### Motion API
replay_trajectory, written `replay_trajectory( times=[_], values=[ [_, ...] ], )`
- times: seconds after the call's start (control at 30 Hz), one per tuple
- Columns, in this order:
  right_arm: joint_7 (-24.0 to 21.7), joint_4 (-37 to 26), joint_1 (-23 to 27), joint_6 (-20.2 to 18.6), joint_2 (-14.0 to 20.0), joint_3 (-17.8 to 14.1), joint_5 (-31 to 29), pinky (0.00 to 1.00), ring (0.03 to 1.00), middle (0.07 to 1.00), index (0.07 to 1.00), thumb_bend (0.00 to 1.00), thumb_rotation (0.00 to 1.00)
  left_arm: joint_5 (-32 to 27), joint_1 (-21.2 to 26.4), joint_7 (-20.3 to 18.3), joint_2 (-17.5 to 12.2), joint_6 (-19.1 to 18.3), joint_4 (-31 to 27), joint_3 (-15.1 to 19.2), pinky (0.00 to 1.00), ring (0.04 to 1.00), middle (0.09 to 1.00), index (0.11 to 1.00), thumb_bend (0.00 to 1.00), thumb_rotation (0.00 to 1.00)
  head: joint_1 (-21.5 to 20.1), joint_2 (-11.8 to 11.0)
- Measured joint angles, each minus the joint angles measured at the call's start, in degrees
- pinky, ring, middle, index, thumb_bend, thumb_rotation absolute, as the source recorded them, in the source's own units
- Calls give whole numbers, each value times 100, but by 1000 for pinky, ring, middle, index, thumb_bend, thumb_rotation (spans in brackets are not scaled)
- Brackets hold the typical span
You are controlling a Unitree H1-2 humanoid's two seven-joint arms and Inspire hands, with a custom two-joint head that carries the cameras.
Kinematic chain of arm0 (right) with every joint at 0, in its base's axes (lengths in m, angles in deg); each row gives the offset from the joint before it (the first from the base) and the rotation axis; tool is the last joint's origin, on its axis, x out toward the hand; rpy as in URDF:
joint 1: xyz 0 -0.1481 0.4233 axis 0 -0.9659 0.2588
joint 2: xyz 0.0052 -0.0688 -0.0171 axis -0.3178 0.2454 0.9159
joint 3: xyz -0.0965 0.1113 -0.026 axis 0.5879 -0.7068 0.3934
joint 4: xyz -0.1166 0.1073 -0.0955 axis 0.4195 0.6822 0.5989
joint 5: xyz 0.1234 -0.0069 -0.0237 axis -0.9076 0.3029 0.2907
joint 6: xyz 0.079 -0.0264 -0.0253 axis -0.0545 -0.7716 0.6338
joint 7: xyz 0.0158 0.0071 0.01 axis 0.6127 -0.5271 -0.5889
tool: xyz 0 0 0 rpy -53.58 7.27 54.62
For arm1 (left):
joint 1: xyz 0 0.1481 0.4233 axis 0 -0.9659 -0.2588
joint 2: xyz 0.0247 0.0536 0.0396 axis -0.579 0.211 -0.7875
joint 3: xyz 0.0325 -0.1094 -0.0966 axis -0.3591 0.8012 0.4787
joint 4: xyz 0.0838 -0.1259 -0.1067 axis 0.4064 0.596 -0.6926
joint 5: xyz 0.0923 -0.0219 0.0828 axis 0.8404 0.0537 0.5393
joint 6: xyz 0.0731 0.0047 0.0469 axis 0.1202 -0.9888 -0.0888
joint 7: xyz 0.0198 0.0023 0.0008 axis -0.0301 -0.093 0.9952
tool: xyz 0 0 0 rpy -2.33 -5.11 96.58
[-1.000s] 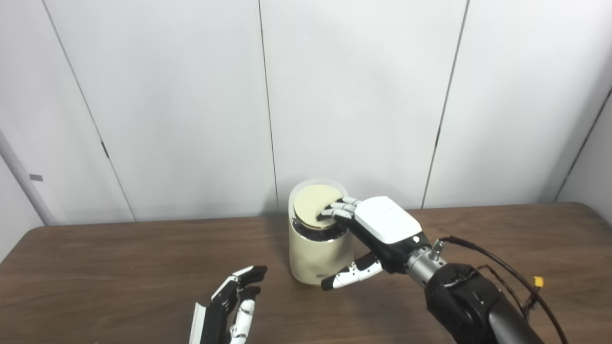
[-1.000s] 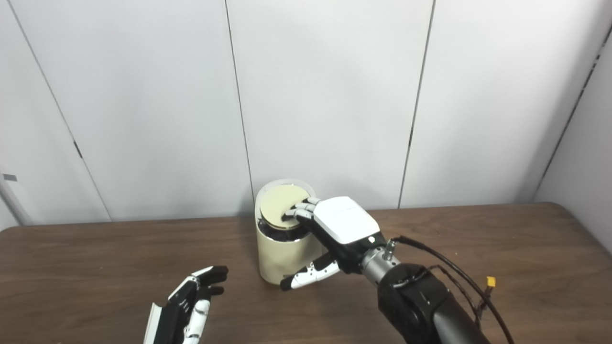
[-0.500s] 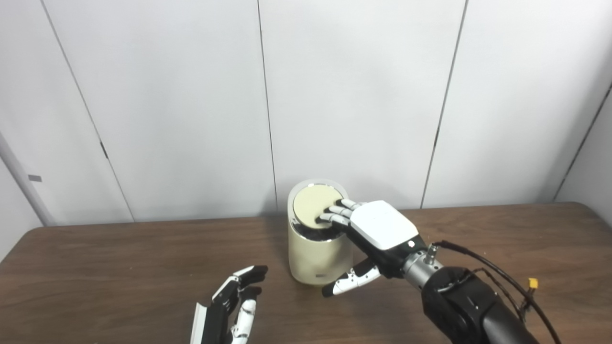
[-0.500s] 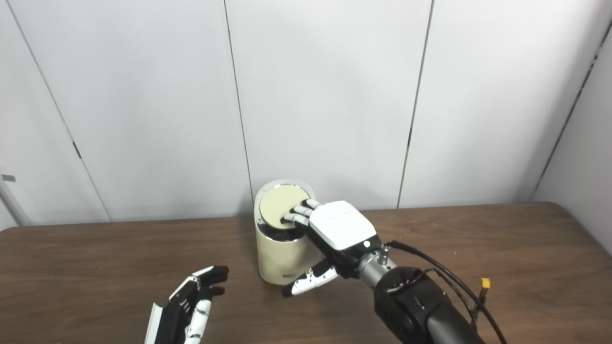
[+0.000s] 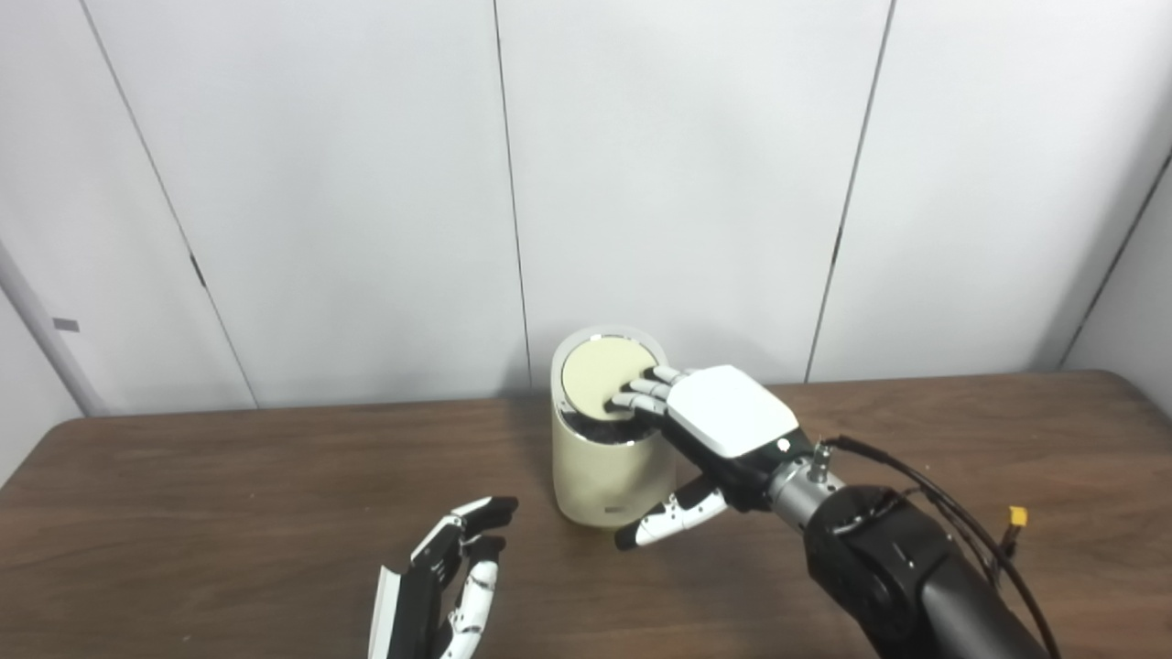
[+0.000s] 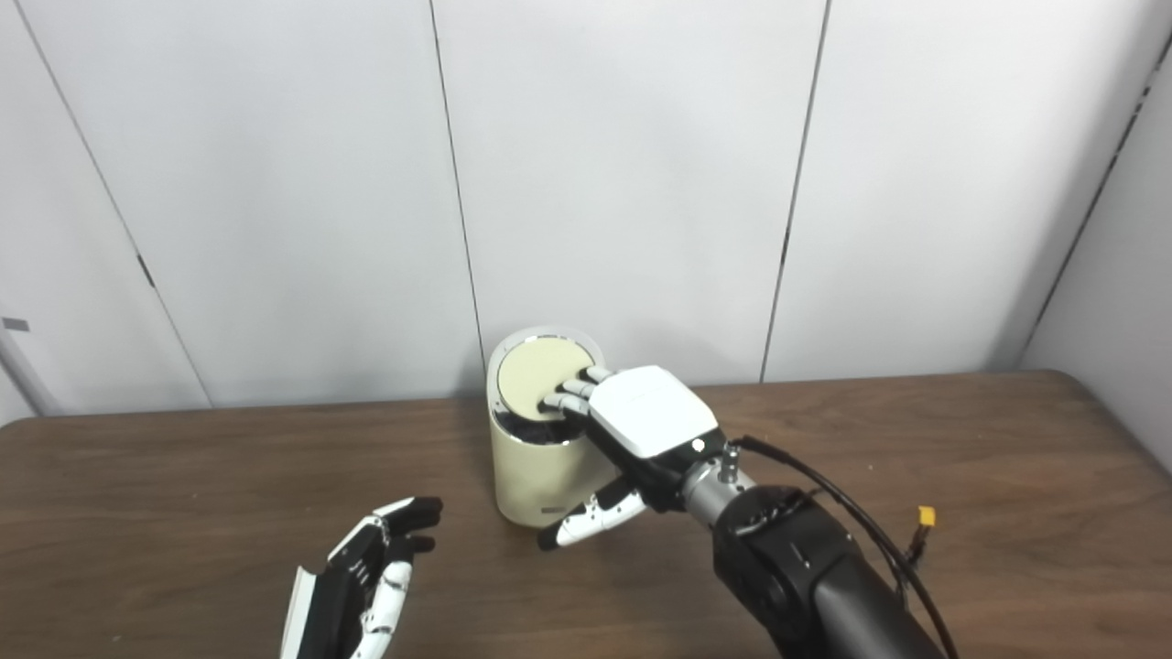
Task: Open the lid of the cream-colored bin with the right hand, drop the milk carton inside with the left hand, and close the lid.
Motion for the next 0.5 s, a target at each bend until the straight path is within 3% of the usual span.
replay_trajectory(
  times=[0.5],
  values=[
    [-90, 46, 64, -62, -76, -28, 49, 837, 913, 839, 808, 829, 765, -75, -110, -40, 31, -41, -95, 1, 681, 751, 752, 724, 304, 694, -9, 35]
  ],
)
